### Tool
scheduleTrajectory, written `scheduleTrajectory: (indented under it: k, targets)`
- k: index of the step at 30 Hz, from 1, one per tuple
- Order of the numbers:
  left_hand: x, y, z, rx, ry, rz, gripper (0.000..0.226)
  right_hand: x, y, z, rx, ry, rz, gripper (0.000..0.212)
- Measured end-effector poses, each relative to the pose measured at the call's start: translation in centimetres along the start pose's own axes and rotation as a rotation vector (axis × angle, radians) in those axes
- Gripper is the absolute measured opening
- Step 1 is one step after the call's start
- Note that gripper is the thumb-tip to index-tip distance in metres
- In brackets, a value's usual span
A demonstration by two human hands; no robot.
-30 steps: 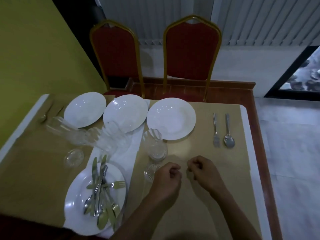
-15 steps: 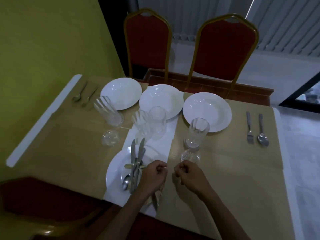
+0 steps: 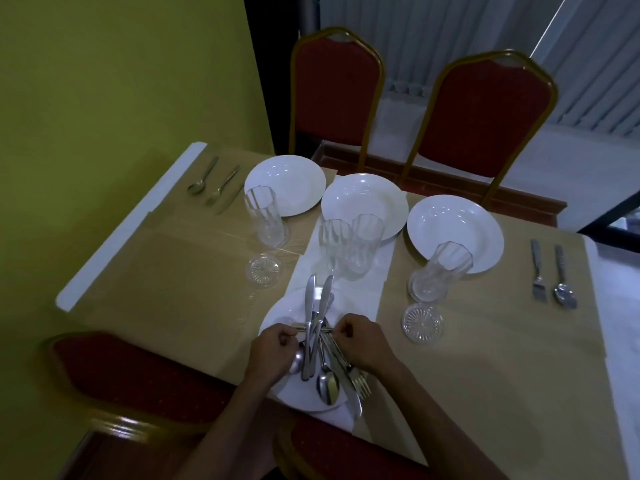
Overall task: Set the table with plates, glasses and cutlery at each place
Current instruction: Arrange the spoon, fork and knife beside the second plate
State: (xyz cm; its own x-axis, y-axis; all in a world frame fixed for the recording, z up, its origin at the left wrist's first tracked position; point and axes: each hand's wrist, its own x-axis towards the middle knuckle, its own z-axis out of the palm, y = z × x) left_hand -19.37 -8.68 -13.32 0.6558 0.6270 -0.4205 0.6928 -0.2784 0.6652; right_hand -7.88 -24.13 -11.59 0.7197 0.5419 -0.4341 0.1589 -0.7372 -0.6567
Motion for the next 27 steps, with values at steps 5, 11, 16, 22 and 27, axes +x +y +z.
scheduleTrajectory:
  k: [5, 11, 16, 22, 27]
  targets:
    - [0.1, -1.3, -0.8, 0.017, 0.001, 0.017, 0.018, 0.0, -0.3, 1.3, -0.148, -0.005, -0.013, 0.014]
    - [0.1, -1.2, -0.3, 0.042, -0.039, 0.056, 0.016, -0.5, -0.5, 2.2, -0.264, -0.006, -0.023, 0.015]
    - [0.1, 0.1, 0.4, 0.156, -0.097, 0.098, 0.019, -0.8, -0.1, 2.3, -0.261, -0.010, 0.030, 0.017]
    - [0.2, 1.0, 1.0, 0.258, -0.140, 0.105, 0.017, -1.2, 0.4, 2.2, -0.210, -0.046, 0.043, 0.019]
    - [-0.3, 1.0, 1.1, 0.289, -0.176, 0.099, 0.009, -1.2, 0.7, 2.0, -0.191, -0.071, 0.014, 0.020]
